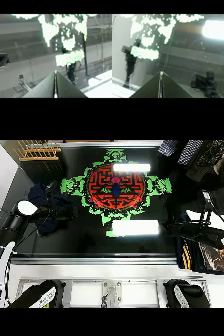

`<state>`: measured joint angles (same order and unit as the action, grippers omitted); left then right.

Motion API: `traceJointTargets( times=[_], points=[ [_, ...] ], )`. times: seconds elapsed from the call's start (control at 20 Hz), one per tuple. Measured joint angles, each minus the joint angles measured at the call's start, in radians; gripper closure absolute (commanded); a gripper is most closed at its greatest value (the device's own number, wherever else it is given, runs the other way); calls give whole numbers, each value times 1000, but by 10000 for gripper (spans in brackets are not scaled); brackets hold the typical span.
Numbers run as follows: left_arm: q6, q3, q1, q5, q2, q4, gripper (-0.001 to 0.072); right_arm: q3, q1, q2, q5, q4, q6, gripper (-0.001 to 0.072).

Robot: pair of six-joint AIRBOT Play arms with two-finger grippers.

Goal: Fold the clothes and pants, and hang the long-sleeved shirts on hangers.

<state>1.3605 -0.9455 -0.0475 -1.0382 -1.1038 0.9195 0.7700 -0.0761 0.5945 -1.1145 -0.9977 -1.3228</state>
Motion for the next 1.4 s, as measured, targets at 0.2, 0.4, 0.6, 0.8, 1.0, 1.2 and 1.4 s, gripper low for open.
traceJointTargets(
  times=[0.2, 0.4, 0.6, 0.8, 1.0, 1.2, 1.4],
  points=[
    [0, 0, 0, 0, 0, 0, 700, 0, 0, 0, 0, 0, 0, 697],
    [0, 0, 0, 0, 0, 0, 700, 0, 0, 0, 0, 0, 0, 697],
    [0, 0, 0, 13, 0, -1, 700, 0, 0, 0, 0, 0, 0, 697],
    [0, 0, 23, 27, 0, -3, 700, 0, 0, 0, 0, 0, 0, 697],
    [0, 0, 99, 69, 0, -4, 699, 0, 0, 0, 0, 0, 0, 697],
    [-29, 0, 211, 126, -1, -2, 15, 0, 0, 0, 0, 0, 0, 697],
    [-63, -48, 280, 177, -69, 127, 16, 0, 0, 0, 0, 0, 0, 696]
  ],
)
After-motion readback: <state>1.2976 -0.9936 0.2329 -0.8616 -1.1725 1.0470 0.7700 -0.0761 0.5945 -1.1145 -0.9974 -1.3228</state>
